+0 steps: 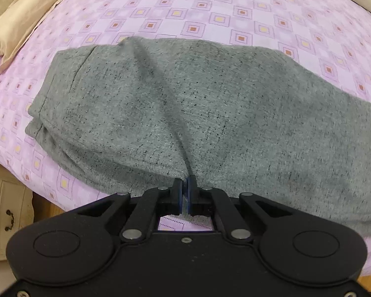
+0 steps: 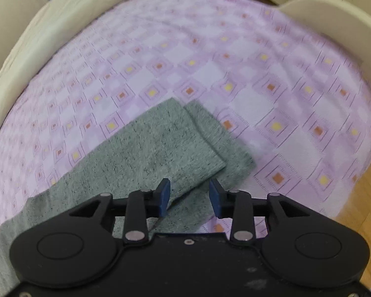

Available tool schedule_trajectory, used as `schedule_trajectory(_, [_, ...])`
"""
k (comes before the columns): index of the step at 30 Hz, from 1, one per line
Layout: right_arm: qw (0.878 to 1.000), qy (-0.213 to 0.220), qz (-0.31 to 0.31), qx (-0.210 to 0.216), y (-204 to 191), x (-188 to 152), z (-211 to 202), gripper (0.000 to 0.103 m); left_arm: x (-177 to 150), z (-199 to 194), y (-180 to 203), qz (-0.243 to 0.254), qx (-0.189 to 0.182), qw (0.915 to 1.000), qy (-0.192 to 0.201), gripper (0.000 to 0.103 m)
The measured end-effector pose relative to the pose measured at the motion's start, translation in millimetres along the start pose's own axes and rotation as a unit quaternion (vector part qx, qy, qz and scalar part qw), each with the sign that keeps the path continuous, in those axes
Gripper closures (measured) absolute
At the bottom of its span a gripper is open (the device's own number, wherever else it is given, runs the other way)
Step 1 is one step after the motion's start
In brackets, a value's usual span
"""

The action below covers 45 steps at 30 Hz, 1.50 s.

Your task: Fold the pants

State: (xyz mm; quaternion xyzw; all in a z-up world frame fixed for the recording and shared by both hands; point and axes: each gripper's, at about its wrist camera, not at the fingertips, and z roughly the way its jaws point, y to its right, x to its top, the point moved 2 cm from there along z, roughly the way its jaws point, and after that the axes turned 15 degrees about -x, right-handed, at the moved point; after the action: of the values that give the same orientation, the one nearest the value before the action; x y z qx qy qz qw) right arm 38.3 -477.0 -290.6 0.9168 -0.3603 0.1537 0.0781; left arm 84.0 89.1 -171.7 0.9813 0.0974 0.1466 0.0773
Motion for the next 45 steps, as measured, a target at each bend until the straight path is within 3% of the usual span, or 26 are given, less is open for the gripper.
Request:
schedule_trajectory(5, [1.000,-0.018,0.015,0.007,-8.3,6.0,20.6,0.066,1.4,6.5,0.0,0.001,0.006,1.0000,-0.002,0.098])
schedule_trajectory(6, [1.000,-0.010,0.016,0.011,-9.8,7.7,19.4,0.075,-0.4,5.0,2.5,0.001,0.006,1.0000,-0.002,0.098])
schedule_trajectory(7, [1.000,0.001,0.009,0.012,-12.7,8.8,13.7,0.095,-0.4,4.4,2.5,0.000,0.007,1.0000,-0.001,0.098])
schedule_trajectory(11, [0.993,0.085,-0.077,0.020,-25.3,13.1,-30.9,0.096,-1.7,-18.0,4.6,-0.001,-0.002,0.9996,0.027,0.098])
schedule_trajectory(13, [0.990,0.110,-0.091,0.009,-18.6,10.9,-47.3,0.096,-6.7,-21.4,0.4,-0.006,-0.003,0.9996,0.028,0.098])
schedule_trajectory(18, [0.995,0.038,-0.091,-0.033,3.1,2.1,-4.8,0.096,-25.1,20.1,-5.6,-0.009,0.012,0.9991,-0.039,0.096])
schedule_trajectory(21, [0.991,0.035,-0.118,-0.048,-2.8,-4.9,6.1,0.096,-29.8,25.9,4.6,0.026,0.032,0.9986,-0.034,0.097])
schedule_trajectory(26, [0.987,0.072,-0.136,-0.037,-5.4,-2.6,-15.8,0.096,-32.1,21.7,3.5,0.002,0.026,0.9994,-0.021,0.096])
schedule_trajectory(31, [0.989,0.024,-0.135,-0.052,4.2,-13.5,7.1,0.095,-38.4,42.4,10.2,0.032,0.046,0.9975,-0.042,0.096])
schedule_trajectory(33, [0.987,0.035,-0.147,-0.058,2.8,-13.9,4.7,0.092,-38.4,43.2,14.1,0.047,0.053,0.9964,-0.047,0.091])
schedule_trajectory(36, [0.983,0.063,-0.156,-0.070,2.5,-8.6,-10.6,0.074,-39.1,31.2,18.3,0.041,0.044,0.9973,-0.041,0.085])
schedule_trajectory(41, [0.978,0.115,-0.160,-0.066,-0.6,-0.4,-31.3,0.074,-51.1,2.0,20.9,0.046,0.033,0.9980,-0.027,0.084])
schedule_trajectory(45, [0.975,0.132,-0.178,-0.032,-19.5,-2.7,-51.0,0.074,-54.8,-15.6,5.8,0.024,0.035,0.9990,-0.011,0.083])
